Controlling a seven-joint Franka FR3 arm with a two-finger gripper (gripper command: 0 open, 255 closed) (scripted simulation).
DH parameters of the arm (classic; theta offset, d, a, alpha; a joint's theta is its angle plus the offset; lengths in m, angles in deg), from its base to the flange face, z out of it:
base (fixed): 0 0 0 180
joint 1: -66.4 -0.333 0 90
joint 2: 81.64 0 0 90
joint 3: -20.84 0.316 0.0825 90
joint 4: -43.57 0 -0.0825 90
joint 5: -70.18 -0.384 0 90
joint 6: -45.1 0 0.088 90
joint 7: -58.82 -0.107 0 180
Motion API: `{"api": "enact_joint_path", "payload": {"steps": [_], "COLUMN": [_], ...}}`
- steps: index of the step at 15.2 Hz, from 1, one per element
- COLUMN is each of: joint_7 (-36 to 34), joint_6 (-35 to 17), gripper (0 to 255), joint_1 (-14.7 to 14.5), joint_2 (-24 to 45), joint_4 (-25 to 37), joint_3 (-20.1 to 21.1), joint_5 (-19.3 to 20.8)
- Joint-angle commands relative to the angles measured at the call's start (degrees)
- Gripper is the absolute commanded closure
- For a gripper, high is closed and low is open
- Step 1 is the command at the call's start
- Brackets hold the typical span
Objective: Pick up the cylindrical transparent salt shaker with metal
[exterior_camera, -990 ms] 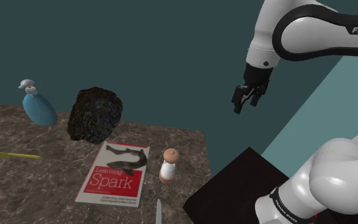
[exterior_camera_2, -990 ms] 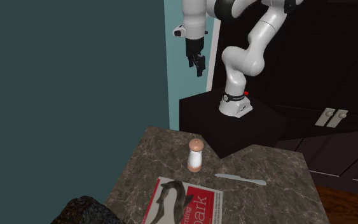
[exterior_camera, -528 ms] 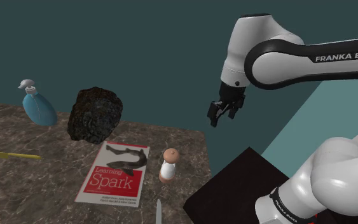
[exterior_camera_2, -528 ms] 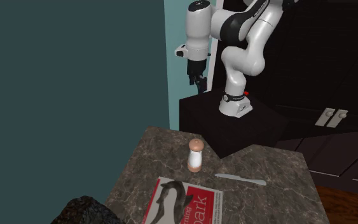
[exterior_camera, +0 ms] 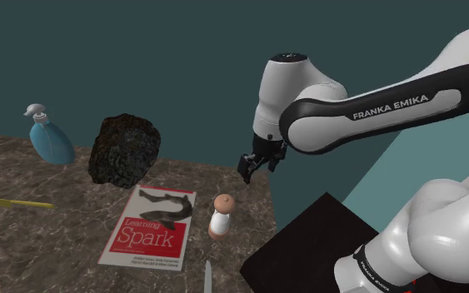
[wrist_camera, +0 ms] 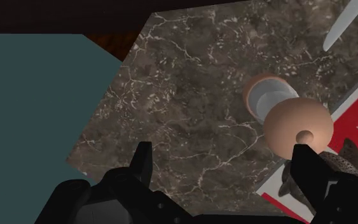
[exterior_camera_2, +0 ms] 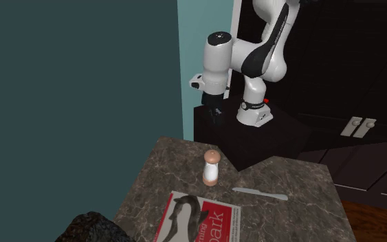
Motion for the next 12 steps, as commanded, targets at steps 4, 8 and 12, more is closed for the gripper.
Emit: {"api": "enact_joint_path", "payload": {"steps": [4,8,12], "joint_7": [-7.9,-16.01,-17.89], "joint_6": [-8.61,-13.84,-16.27], "gripper": [0,0,0], "joint_1": [0.1,0.02,-0.23], "joint_2": [10.94,20.52,23.14], "joint_4": [3.49,7.85,7.73], "joint_3": [4.44,6.71,6.35], "joint_5": [4.07,10.96,13.18]}}
